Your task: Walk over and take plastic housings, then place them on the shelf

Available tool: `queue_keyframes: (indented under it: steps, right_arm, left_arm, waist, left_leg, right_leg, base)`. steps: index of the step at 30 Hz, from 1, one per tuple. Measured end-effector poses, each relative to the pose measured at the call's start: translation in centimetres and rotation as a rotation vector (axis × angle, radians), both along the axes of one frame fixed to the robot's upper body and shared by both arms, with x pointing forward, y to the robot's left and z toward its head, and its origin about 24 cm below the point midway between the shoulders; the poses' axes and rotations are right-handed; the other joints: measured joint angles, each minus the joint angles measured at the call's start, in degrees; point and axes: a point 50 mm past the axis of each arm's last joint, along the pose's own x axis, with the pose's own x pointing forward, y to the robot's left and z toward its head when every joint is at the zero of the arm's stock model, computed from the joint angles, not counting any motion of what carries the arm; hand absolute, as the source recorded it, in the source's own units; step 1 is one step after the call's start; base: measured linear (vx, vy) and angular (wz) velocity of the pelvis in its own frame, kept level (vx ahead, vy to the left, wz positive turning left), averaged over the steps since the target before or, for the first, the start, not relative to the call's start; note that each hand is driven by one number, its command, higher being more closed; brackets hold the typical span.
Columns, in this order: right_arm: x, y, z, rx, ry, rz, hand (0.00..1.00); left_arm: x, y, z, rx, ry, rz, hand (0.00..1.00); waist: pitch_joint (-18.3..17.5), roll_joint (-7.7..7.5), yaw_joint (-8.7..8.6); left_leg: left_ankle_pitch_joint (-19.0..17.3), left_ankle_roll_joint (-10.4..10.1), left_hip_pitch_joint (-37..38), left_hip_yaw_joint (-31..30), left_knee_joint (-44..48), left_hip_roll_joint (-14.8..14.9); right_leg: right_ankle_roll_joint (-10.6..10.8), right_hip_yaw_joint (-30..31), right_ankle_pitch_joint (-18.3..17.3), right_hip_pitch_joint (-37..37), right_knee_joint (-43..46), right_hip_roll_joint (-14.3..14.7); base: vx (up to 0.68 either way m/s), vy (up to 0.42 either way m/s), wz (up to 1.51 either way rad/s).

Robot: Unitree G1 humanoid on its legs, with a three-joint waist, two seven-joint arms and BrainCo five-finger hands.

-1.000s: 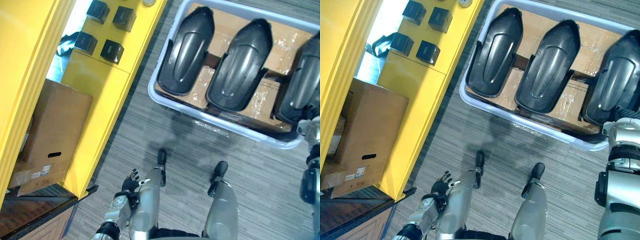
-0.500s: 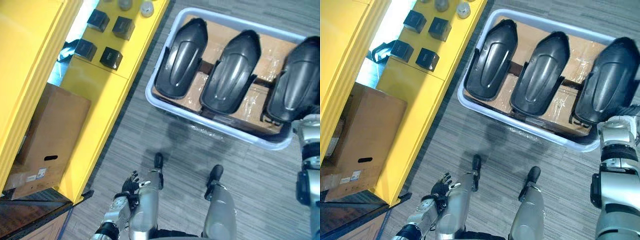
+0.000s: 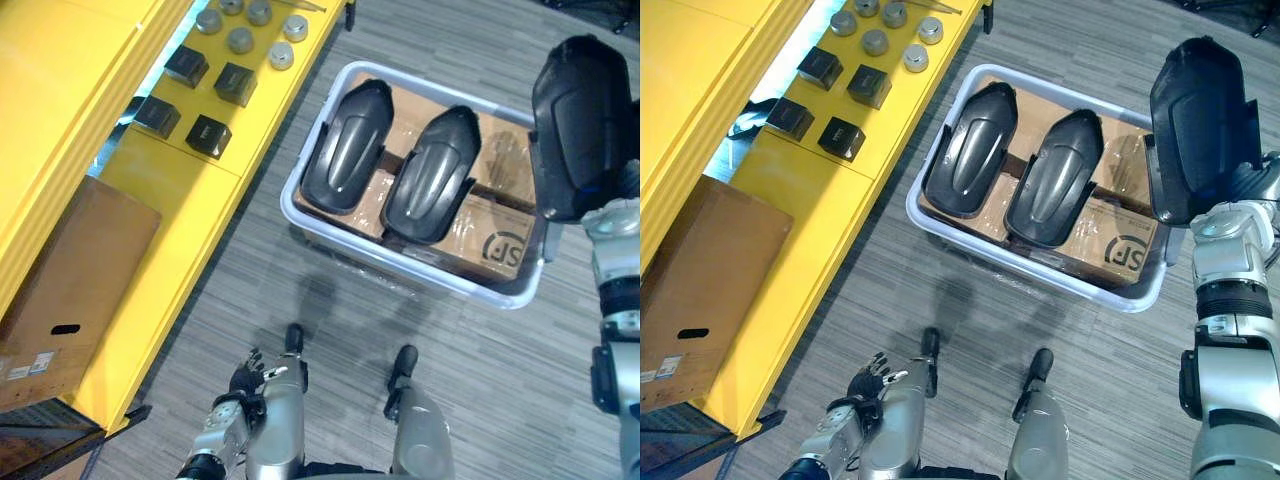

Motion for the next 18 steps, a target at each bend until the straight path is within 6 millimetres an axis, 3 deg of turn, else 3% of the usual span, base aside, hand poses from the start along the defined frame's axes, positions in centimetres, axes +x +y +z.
queue_keyframes:
  steps: [4, 9, 13, 18]
  right_arm:
    - [-0.5, 1.5, -0.4, -0.008, -0.089, 0.054, 1.0]
    - [-1.5, 4.6, -0.4, -0.126, -0.221, 0.147, 1.0]
    - [-1.7, 7.2, -1.9, -0.172, -0.261, 0.25, 1.0]
    - [-1.7, 10.0, -1.7, -0.243, -0.343, 0.384, 1.0]
  left_arm:
    - [1.1, 0.1, 2.4, -0.029, -0.14, 0.055, 0.0]
    - [5.5, -0.2, 9.1, -0.124, -0.464, 0.087, 0.0]
    - [8.8, -1.4, 13.3, -0.135, -0.606, -0.007, 0.0]
    - [10.7, -4.2, 15.6, -0.201, -0.671, -0.112, 0.0]
  waist:
    - [0.17, -1.71, -0.53]
    - [-1.2, -3.44, -1.64]
    - [-6.49, -5.03, -3.11]
    - [-11.6, -4.98, -3.96]
  left_leg:
    - [0.22, -0.34, 3.06, 0.44, -2.15, -0.07]
    - [0.26, -0.42, 7.49, 2.01, -5.04, -0.07]
    - [0.4, -0.68, 11.56, 3.51, -8.33, -0.08]
    - [0.45, -0.8, 14.97, 5.5, -10.9, -0.01]
  right_leg:
    - [0.0, -0.14, 0.0, 2.78, -1.46, 0.11]
    - [-0.03, 0.21, -0.03, 5.9, -3.05, 0.1]
    - [-0.03, 0.72, -0.01, 8.47, -4.81, 0.19]
    - [-0.06, 2.12, 0.04, 10.01, -6.12, 0.36]
  base:
    - [0.09, -0.004, 0.01]
    - [0.06, 0.003, -0.09]
    - [0.1, -0.002, -0.12]
    - [0.08, 0.0, -0.17]
